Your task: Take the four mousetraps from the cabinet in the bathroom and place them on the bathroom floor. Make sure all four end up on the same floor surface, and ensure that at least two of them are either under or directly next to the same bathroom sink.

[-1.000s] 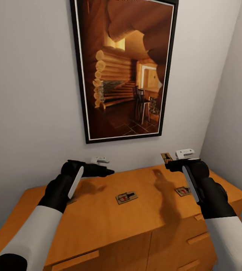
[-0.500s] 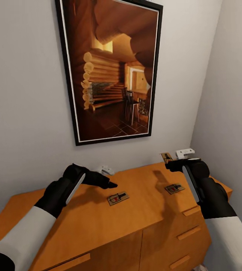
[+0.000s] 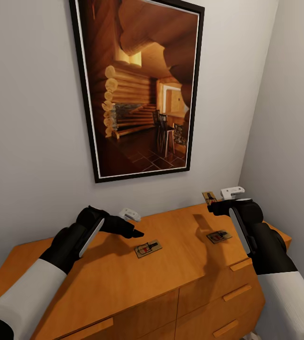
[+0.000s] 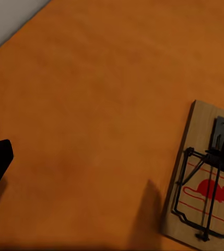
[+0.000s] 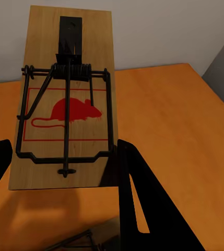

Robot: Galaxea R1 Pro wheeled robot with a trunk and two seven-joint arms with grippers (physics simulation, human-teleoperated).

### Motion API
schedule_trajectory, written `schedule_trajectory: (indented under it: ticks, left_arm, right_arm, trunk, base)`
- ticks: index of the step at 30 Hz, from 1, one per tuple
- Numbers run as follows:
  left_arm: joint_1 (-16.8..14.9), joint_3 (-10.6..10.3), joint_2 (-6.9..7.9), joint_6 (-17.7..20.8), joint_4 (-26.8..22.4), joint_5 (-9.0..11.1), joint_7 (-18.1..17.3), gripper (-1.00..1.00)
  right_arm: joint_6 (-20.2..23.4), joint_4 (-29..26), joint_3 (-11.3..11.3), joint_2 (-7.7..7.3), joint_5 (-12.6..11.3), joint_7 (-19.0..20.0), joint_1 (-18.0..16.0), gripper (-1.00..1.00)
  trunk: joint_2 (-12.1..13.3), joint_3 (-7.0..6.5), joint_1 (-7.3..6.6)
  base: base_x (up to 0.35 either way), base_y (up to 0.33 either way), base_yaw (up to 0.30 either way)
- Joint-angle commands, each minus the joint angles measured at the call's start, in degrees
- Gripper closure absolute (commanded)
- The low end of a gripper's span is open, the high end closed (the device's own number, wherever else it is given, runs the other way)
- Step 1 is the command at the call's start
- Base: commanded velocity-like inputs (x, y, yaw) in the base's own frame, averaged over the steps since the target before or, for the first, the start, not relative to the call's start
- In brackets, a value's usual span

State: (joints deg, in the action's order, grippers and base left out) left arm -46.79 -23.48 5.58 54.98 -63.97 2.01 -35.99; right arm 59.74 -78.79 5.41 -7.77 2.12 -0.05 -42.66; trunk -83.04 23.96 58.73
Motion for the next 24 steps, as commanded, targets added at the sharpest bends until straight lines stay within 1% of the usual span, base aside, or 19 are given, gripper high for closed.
schedule_trajectory:
  ticks: [1,10,19,24]
  left_arm:
    - [-0.1,-0.1,0.02,0.4,-0.1,0.2,0.1,-1.0]
    - [-0.1,-0.2,-0.17,0.8,-0.8,0.1,0.1,-1.0]
    - [-0.1,-2.0,-0.28,0.7,-0.9,0.1,0.1,-1.0]
    - [-0.1,-2.3,-0.26,0.7,-0.9,0.1,0.1,-1.0]
  right_arm:
    - [0.3,0.0,0.1,-0.05,0.2,0.0,-0.1,1.0]
    - [0.3,0.0,0.1,-0.05,0.2,0.0,-0.1,1.0]
    - [0.3,0.0,0.1,-0.05,0.2,0.0,-0.1,1.0]
    - [0.3,0.0,0.1,-0.05,0.2,0.0,-0.1,1.0]
  trunk:
    - [0.0,0.07,0.0]
    - [0.0,0.07,0.0]
    - [0.0,0.07,0.0]
    - [0.0,0.07,0.0]
  base:
    - [0.0,0.0,0.0]
    - [0.0,0.0,0.0]
    - [0.0,0.0,-0.001]
    - [0.0,0.0,-0.135]
